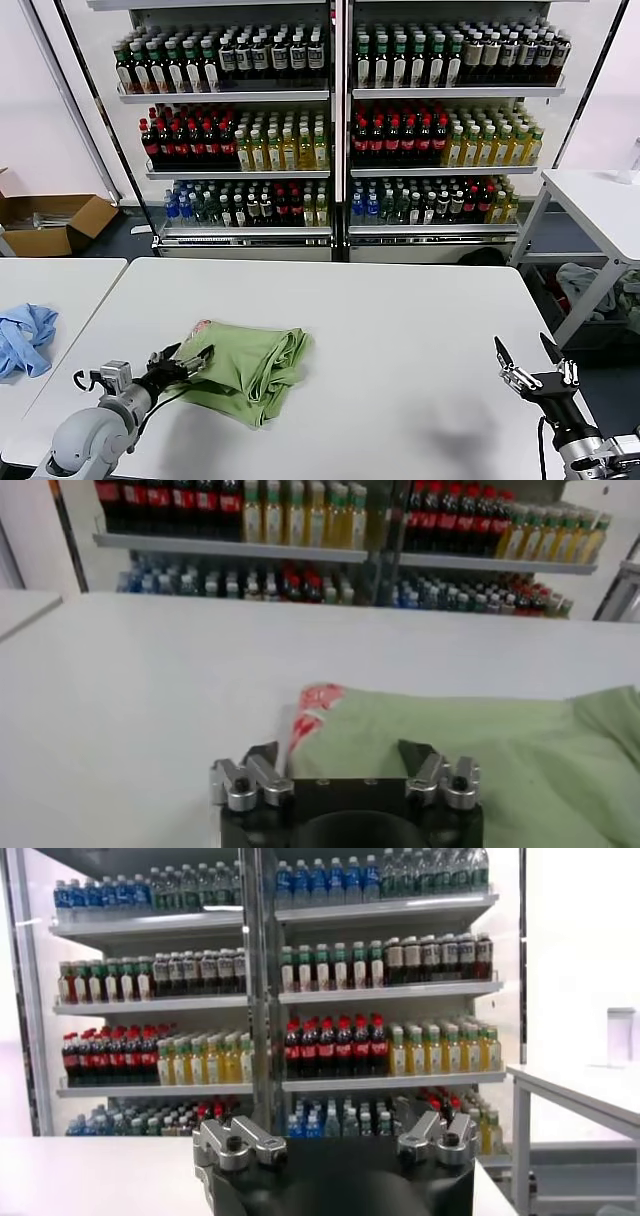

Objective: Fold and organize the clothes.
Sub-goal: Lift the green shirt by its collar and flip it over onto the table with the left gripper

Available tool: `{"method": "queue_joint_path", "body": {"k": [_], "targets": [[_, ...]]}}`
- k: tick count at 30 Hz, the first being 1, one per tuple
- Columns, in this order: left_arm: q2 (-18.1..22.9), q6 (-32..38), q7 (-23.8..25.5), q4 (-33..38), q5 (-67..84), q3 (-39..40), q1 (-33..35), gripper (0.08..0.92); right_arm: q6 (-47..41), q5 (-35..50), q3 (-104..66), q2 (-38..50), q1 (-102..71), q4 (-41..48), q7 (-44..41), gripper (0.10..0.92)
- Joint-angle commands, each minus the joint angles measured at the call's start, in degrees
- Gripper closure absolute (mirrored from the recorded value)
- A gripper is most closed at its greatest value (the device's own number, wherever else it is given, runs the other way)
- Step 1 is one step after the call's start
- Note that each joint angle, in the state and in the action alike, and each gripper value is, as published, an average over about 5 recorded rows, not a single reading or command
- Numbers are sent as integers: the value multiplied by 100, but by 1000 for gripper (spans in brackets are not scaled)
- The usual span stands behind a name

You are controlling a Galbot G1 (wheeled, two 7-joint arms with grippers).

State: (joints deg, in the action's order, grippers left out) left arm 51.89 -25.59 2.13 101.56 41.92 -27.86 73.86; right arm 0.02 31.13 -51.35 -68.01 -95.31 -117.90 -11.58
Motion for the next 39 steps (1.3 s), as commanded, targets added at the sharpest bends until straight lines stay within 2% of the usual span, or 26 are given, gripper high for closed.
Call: {"method": "queue_joint_path", "body": {"k": [1, 11, 19, 23, 27, 33, 39], "targets": [[-18, -66, 55, -51, -39, 171, 28, 342, 9, 14, -23, 5, 5, 11, -3, 203], [-10, 3, 71, 257, -245, 188, 244, 628, 16, 30, -18, 19, 36, 34, -2, 203], [106, 398, -328, 502, -387, -297, 403, 852, 23, 63, -46, 21, 41, 30, 0, 203], [62, 611, -476, 673, -640, -776, 576, 880, 19, 66, -27, 13, 63, 25, 1, 203], [-203, 568, -496, 638, -525, -1577, 643, 879, 13, 73, -15, 12, 90, 6, 4, 203], [-1073, 320, -238, 47, -268, -2704, 605, 879, 30, 120, -11, 46, 89, -4, 6, 203], [-1907, 53, 112, -450, -266, -3110, 460, 879, 59, 172, -14, 85, 43, -25, 7, 203]]}}
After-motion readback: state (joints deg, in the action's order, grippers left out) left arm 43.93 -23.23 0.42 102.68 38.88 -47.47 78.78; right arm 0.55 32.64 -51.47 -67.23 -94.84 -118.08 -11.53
